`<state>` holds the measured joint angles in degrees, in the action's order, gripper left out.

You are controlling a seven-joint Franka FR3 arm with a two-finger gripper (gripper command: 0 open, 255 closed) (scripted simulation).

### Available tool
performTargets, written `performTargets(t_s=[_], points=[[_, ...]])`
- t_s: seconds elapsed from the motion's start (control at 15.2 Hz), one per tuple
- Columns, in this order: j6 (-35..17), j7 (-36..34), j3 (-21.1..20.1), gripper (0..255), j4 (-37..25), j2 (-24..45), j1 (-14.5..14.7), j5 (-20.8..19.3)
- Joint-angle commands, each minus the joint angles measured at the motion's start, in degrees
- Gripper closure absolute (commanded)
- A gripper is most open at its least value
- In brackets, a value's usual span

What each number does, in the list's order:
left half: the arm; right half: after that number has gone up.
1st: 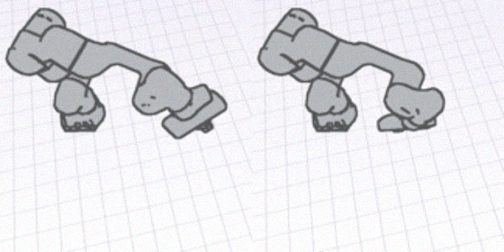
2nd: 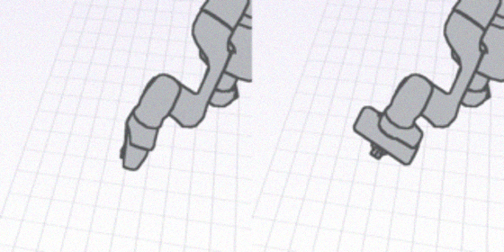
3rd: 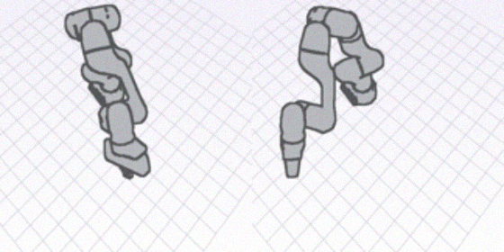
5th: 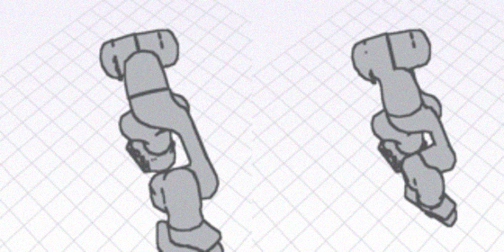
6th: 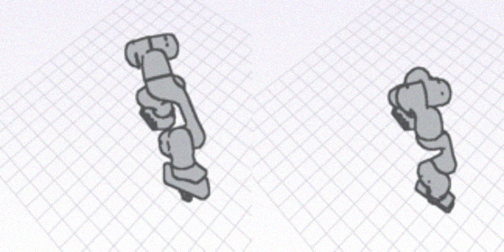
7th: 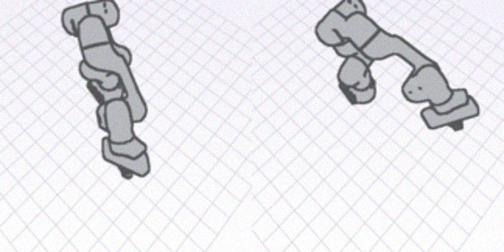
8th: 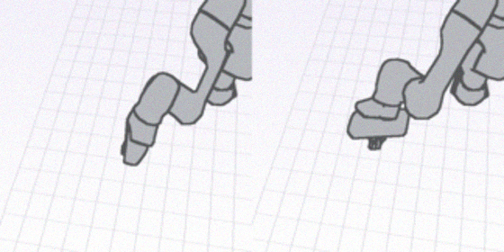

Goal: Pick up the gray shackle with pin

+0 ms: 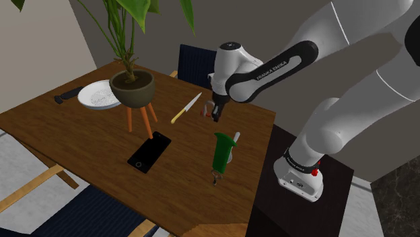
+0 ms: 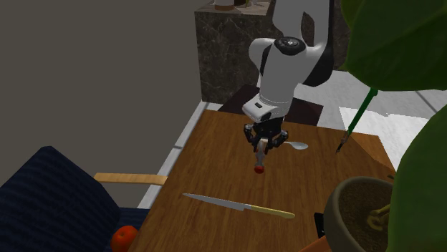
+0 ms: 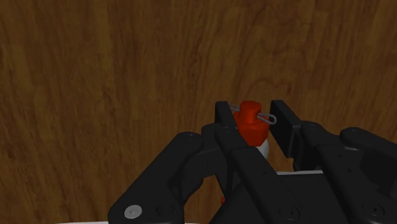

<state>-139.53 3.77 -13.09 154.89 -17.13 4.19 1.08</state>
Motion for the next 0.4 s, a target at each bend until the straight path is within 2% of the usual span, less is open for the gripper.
performTargets(t_s=[0.0,0.2,0.33], points=[[2.06,0.33,0.2,255,-0.7,-1.35,0.17,0.32],[4.94,0.74,0.49,255,-1.71,-3.25,0.37,0.68],[5.09,0.76,0.51,255,-1.76,-3.35,0.38,0.69]])
